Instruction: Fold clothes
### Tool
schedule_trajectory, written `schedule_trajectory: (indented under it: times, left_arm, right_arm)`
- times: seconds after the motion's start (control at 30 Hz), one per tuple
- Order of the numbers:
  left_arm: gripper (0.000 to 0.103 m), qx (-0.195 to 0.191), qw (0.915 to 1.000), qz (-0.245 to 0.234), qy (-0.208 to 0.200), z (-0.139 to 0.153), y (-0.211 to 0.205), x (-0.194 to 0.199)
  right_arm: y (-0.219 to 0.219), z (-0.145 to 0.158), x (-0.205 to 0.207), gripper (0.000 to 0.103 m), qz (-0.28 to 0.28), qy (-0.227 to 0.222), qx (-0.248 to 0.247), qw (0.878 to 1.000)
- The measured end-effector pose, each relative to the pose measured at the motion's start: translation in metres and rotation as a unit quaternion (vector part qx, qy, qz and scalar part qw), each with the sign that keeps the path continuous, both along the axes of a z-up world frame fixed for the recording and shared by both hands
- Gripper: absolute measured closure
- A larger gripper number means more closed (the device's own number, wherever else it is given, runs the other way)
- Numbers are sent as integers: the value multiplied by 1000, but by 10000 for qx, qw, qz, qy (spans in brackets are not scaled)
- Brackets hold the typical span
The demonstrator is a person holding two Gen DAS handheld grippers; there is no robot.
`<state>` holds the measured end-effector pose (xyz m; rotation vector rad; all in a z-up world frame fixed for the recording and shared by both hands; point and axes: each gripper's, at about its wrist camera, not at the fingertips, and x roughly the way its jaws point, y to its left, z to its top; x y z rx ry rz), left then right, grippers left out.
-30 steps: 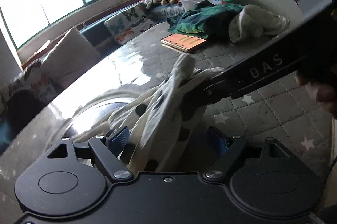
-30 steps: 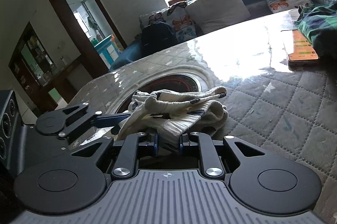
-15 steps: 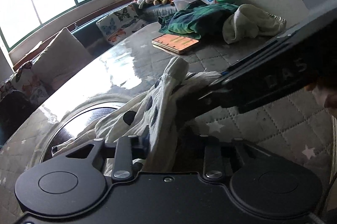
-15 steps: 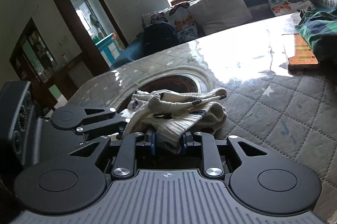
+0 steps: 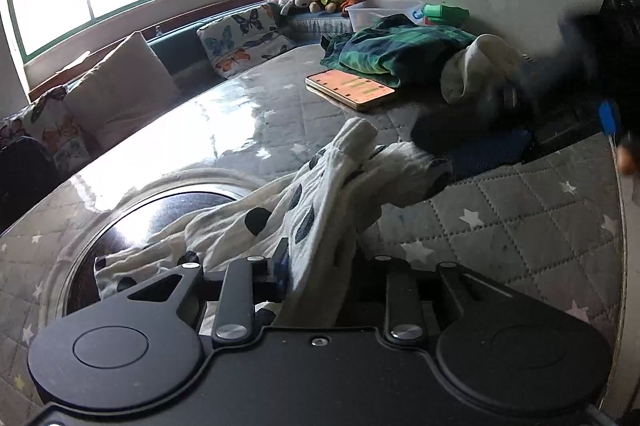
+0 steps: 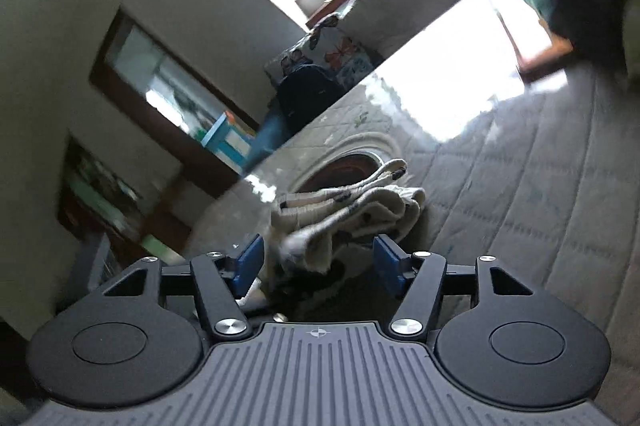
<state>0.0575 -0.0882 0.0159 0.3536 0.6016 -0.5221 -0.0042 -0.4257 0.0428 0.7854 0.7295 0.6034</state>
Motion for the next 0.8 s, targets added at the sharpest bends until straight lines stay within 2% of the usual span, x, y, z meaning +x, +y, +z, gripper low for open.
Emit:
schedule_trajectory:
  times: [0.07, 0.17, 0.23, 0.3, 0.43, 0.53, 0.63, 0.67, 0.73, 0.8]
  left_arm:
    - [73, 5, 10000, 0, -1, -1, 0, -1]
    - [73, 2, 10000, 7, -9, -1, 1, -2]
    - [73, -6, 10000, 8, -14, -2, 1, -3]
    - [73, -10, 10000, 6, -15, -2, 1, -3]
    - [73, -7, 10000, -14, -22, -5, 1, -4]
    - [73, 15, 10000, -43, -28, -6, 0, -5]
    - [73, 21, 10000, -53, -33, -7, 0, -6]
    - [73, 18, 10000, -54, -34, -7, 0, -7]
    - [73, 17, 10000, -59, -40, -7, 0, -8]
    - [73, 34, 10000, -82, -42, -8, 0, -9]
  right_arm:
    - [-8, -4, 5, 38, -130, 257, 304, 9991]
    - [-9, -8, 9, 35, -219, 491, 442, 9976]
    - [-6, -15, 15, 33, -259, 843, 579, 9944]
    - [-4, -23, 21, 31, -272, 1179, 705, 9902]
    - [1, -42, 31, 30, -316, 1882, 1278, 9733]
    - [5, -48, 38, 27, -302, 2077, 1401, 9676]
    - [12, -51, 45, 21, -322, 2188, 1281, 9668]
    - [14, -54, 48, 20, -331, 2322, 1342, 9628]
    - [18, -59, 52, 19, -321, 2533, 1451, 9559]
    - [22, -60, 54, 19, -274, 2535, 1446, 9561]
